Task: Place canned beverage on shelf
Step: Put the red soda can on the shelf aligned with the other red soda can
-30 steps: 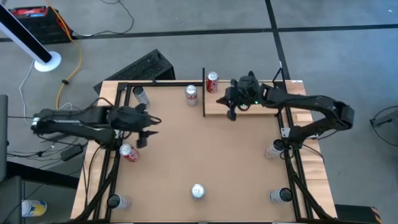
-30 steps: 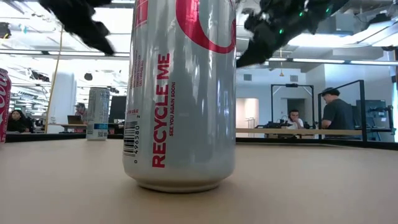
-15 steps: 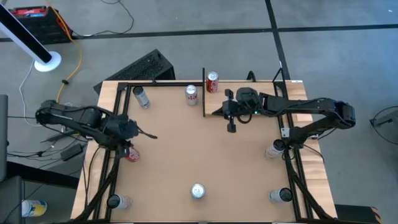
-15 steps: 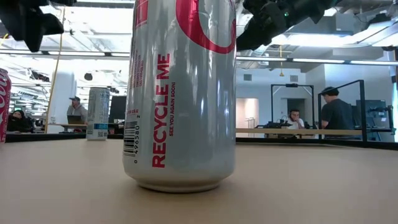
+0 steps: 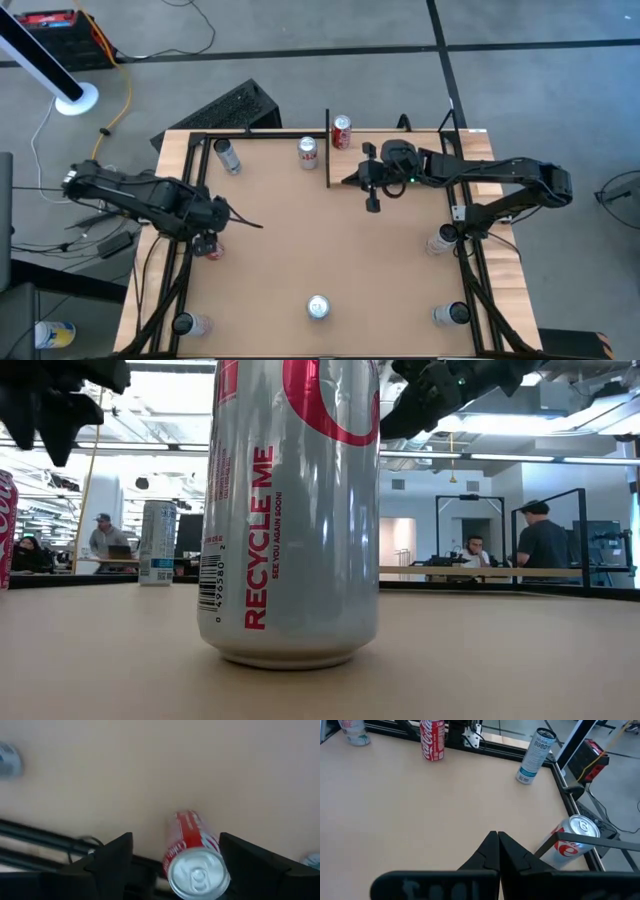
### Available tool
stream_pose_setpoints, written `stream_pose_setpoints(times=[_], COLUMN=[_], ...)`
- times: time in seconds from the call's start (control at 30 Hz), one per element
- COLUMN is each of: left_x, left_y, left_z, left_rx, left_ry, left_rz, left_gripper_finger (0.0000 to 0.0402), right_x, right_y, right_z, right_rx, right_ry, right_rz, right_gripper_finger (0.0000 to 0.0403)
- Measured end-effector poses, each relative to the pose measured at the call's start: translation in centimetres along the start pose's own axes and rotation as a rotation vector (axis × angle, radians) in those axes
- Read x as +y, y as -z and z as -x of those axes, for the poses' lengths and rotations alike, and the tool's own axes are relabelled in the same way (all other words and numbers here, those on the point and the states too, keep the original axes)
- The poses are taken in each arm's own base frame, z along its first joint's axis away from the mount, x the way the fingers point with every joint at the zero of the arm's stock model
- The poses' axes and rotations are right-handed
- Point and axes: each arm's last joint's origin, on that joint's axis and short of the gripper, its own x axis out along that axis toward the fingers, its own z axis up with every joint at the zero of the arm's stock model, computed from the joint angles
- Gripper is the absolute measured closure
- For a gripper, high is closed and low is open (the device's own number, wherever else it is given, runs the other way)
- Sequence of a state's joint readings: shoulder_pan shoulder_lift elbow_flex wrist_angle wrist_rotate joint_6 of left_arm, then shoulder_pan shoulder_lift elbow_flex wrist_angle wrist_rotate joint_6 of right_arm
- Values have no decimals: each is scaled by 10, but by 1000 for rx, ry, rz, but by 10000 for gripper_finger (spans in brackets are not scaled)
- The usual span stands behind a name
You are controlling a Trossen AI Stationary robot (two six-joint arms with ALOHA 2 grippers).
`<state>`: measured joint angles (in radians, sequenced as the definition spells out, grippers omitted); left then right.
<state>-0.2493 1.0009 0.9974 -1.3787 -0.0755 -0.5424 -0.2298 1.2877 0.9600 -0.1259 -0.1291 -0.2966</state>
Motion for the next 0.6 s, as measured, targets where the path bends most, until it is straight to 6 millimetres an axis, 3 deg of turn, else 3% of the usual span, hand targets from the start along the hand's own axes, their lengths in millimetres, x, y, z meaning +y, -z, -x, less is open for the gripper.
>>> stream_pose_setpoints(times=[0.13,0.3,0.6], left_x=[-5,-8,-15], left_y=[-3,-1,14], left_z=[-5,-9,-42], left_rx=[77,107,158], left_ry=[62,68,25], left_rz=[10,41,2], left_gripper_finger=[79,72,72], right_x=[0,0,0], right_y=[0,0,0], right_z=[0,0,0], right_rx=[0,0,1], right_ry=[0,0,-1], right_rz=[0,0,-6], right_gripper_finger=[385,385,385])
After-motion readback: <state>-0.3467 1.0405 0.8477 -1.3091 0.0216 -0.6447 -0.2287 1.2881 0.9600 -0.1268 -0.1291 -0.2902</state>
